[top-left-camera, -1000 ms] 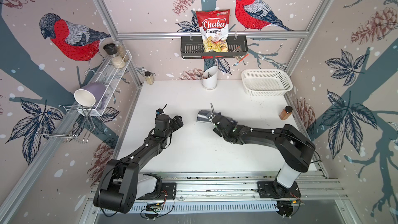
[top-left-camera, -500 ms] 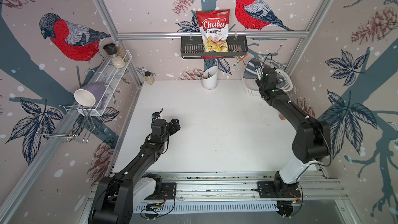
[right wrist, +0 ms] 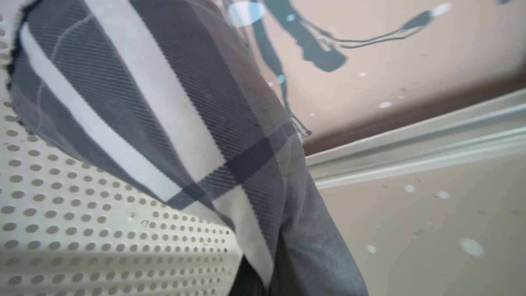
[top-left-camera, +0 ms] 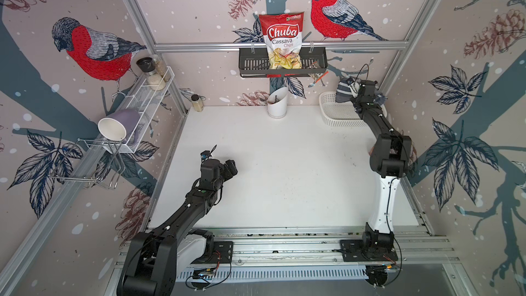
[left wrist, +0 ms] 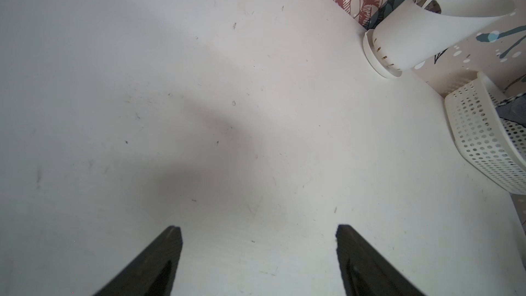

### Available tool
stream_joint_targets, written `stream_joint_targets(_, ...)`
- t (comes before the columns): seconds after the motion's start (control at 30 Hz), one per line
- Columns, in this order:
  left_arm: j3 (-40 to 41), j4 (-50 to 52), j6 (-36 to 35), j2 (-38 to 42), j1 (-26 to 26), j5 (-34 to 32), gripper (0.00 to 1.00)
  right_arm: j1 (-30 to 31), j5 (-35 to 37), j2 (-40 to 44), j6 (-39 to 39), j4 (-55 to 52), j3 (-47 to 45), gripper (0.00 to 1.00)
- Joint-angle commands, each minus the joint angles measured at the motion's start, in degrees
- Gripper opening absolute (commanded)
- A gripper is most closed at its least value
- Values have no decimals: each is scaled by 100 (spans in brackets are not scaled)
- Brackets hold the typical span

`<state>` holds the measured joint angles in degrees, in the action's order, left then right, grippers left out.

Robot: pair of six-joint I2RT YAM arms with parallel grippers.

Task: Roll up the pillowcase
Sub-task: Place the pillowcase in the bin, then reset both arms

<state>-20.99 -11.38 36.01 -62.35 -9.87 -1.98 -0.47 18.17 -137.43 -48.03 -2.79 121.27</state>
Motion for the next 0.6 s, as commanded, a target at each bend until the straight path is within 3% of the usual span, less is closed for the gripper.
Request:
stream_joint_targets(0.0,-68,-149,-55,-116,12,-127,89,-26,-124,-246,56,-254,178,0)
stream_joint_targets(0.07,-80,-183,-46,-188,16,-144,89,-59,-238,-233,247,-241,50,19)
stream_joint_targets(0.13,-97,-271,-45,-307,17,-142,89,-99,-366,-236,368,-369,-13,54)
stream_joint_targets(0.3,-298,-371,-24,-639,16,-41,89,-104,-317,-80,450,-445,-139,91)
stream_joint_targets(0.43,-503,-339,-17,-714,16,-2,89,-71,-332,254,674,-472,-121,100)
stream_joint_targets(0.57,-632,-267,-75,-440,12,-201,89,26,-247,761,1129,-507,-115,100)
